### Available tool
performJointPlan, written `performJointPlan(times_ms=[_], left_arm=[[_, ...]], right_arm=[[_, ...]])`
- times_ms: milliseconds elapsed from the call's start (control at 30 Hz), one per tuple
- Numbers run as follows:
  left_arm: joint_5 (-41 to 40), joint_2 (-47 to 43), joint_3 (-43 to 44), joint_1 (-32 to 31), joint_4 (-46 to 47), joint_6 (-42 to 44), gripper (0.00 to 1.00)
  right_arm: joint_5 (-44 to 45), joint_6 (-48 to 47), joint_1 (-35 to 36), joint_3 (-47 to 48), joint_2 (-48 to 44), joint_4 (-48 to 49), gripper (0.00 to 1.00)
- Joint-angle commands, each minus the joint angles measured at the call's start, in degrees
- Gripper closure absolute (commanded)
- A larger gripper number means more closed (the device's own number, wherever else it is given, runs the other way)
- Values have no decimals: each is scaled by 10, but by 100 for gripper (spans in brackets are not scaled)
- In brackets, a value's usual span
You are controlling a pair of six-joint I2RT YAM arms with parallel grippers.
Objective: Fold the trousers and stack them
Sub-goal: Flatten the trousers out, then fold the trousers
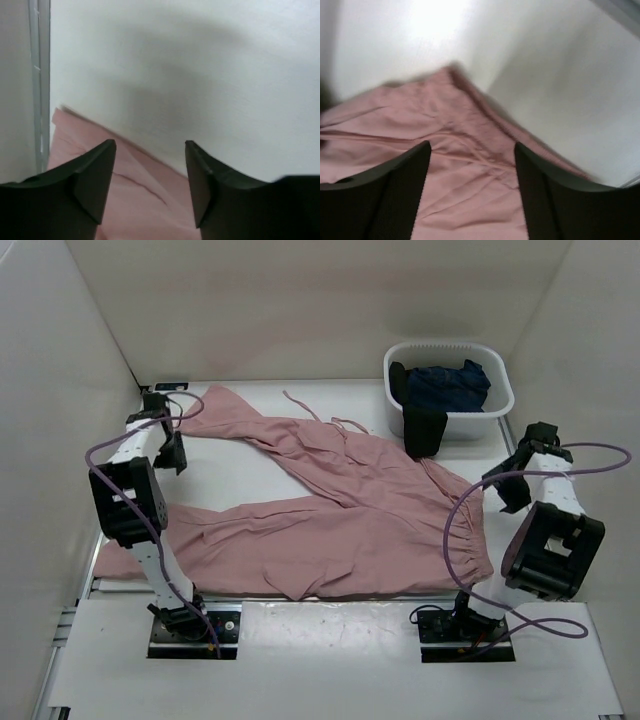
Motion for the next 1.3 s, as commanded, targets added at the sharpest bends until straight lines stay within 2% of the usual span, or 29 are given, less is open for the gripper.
performJointPlan(times_ms=[0, 33, 67, 100, 200, 233, 300, 533, 667, 767, 800, 867, 900, 1000, 1033, 1133, 1200, 1267], left_arm=[[40, 25, 105, -17, 24, -6, 14], [46, 44, 136, -11, 24, -6, 6], [57, 65, 168, -4, 24, -6, 2], [91, 113, 241, -4, 15, -6, 0], [137, 197, 367, 9, -16, -6, 0], [160, 250, 444, 9, -37, -6, 0], [163, 283, 487, 4, -37, -6, 0], [76, 370, 516, -3, 3, -6, 0], [97, 403, 502, -3, 3, -6, 0], [109, 413, 473, -3, 3, -6, 0], [119, 413, 473, -3, 3, -6, 19], [134, 419, 465, -3, 3, -6, 64], [134, 419, 465, -3, 3, -6, 84], [128, 412, 465, -3, 3, -6, 86], [128, 406, 459, -3, 3, -6, 86], [121, 365, 443, 15, 8, -6, 86], [98, 324, 437, 23, 8, -6, 86], [69, 290, 436, 38, 8, -6, 86]], right_arm=[[-71, 20, 5, 68, 45, 31, 25], [-72, 31, 5, 77, 75, 31, 22], [-72, 50, 5, 84, 90, 39, 22], [-58, 60, 10, 90, 103, 39, 20], [-53, 73, 15, 106, 154, 53, 17], [-40, 73, 15, 120, 175, 53, 17], [-16, 73, 33, 135, 193, 40, 16], [36, 73, 50, 157, 245, 8, 16], [41, 73, 61, 149, 256, 8, 16], [41, 73, 66, 149, 264, 1, 22], [41, 73, 66, 149, 269, -5, 30], [27, 78, 72, 155, 281, -11, 38], [27, 78, 72, 155, 281, -11, 47], [22, 78, 72, 155, 274, -16, 63], [22, 78, 72, 155, 274, -16, 74], [27, 70, 72, 174, 257, -25, 94], [33, 60, 72, 195, 232, -41, 100], [38, 39, 72, 208, 198, -42, 100]])
